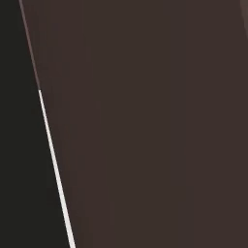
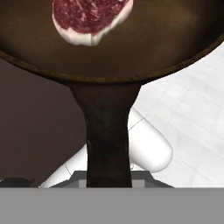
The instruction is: Pick up the pan with the steak in it and place it on the dining table. Then place the steak on the plate.
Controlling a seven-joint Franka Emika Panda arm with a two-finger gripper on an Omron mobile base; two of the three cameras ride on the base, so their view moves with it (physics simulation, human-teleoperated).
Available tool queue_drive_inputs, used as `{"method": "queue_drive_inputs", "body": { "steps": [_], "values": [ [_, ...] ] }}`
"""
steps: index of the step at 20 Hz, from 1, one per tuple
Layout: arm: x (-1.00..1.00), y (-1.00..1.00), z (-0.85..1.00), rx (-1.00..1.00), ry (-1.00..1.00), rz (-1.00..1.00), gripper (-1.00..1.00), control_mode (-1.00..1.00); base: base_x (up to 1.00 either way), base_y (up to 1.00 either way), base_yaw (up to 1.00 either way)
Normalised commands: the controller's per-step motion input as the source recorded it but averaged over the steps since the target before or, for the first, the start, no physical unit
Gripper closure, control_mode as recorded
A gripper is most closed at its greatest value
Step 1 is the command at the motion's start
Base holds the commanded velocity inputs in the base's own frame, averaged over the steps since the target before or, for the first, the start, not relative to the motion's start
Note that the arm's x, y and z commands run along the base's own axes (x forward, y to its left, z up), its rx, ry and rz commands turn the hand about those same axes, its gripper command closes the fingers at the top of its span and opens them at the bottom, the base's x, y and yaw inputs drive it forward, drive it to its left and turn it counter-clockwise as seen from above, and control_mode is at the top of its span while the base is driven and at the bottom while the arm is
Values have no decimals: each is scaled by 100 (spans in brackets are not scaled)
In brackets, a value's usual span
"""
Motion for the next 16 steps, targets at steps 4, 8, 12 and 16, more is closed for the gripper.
{"method": "queue_drive_inputs", "body": {
  "steps": [4,8,12,16],
  "values": [
    [0,0,0,0,0,0,100,100,100,57,-14],
    [0,0,0,0,0,0,100,100,100,60,-12],
    [0,0,0,0,0,0,100,100,100,59,-12],
    [0,0,0,0,0,0,100,100,100,57,-12]
  ]
}}
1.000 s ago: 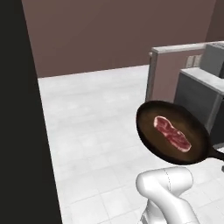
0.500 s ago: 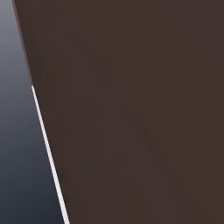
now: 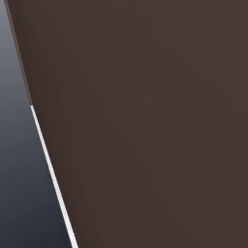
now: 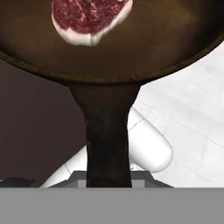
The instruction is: Pick up the pan with the steak in it and place it on the dining table. Then place the steak on the plate.
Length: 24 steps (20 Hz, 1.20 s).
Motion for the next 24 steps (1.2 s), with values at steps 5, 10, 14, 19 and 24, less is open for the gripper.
{"method": "queue_drive_inputs", "body": {
  "steps": [5,10,14,19,24],
  "values": [
    [0,0,0,0,0,0,100,100,100,56,-12],
    [0,0,0,0,0,0,100,100,100,55,-12],
    [0,0,0,0,0,0,100,100,100,54,-12],
    [0,0,0,0,0,0,100,100,100,53,-12],
    [0,0,0,0,0,0,100,100,100,53,-12]
  ]
}}
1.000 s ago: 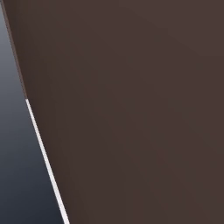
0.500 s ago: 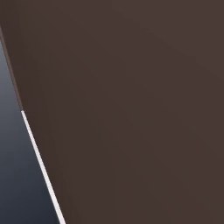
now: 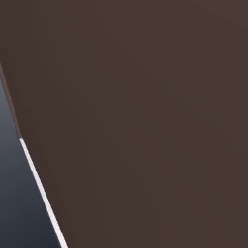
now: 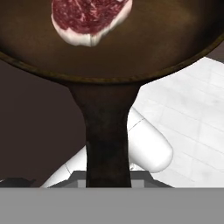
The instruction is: Pick up the pan with the steak in it and place it on the dining table. Then place the steak on the plate.
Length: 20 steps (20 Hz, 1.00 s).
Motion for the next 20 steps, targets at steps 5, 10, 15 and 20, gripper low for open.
{"method": "queue_drive_inputs", "body": {
  "steps": [5,10,15,20],
  "values": [
    [0,0,0,0,0,0,100,100,100,50,-12],
    [0,0,0,0,0,0,100,100,100,47,-13],
    [0,0,0,0,0,0,100,100,100,47,-13],
    [0,0,0,0,0,0,100,100,100,46,-13]
  ]
}}
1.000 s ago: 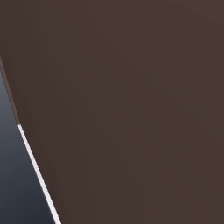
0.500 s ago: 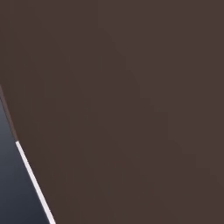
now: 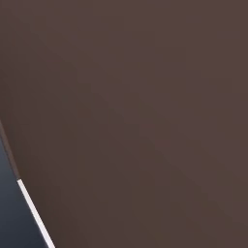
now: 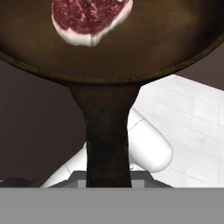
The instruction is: Pick up the pan with the steak in it and place it on the dining table. Then place the steak on the plate.
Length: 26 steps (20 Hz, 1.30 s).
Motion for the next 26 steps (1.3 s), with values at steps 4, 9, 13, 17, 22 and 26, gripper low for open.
{"method": "queue_drive_inputs", "body": {
  "steps": [4,9,13,17,22,26],
  "values": [
    [0,0,0,0,0,0,100,100,100,46,-13],
    [0,0,0,0,0,0,100,100,89,40,-23],
    [0,0,0,0,0,0,100,100,19,2,-46],
    [0,0,0,0,0,0,100,100,0,0,-50],
    [0,0,0,0,0,0,100,100,0,0,-50],
    [0,0,0,0,0,0,100,100,0,0,-50]
  ]
}}
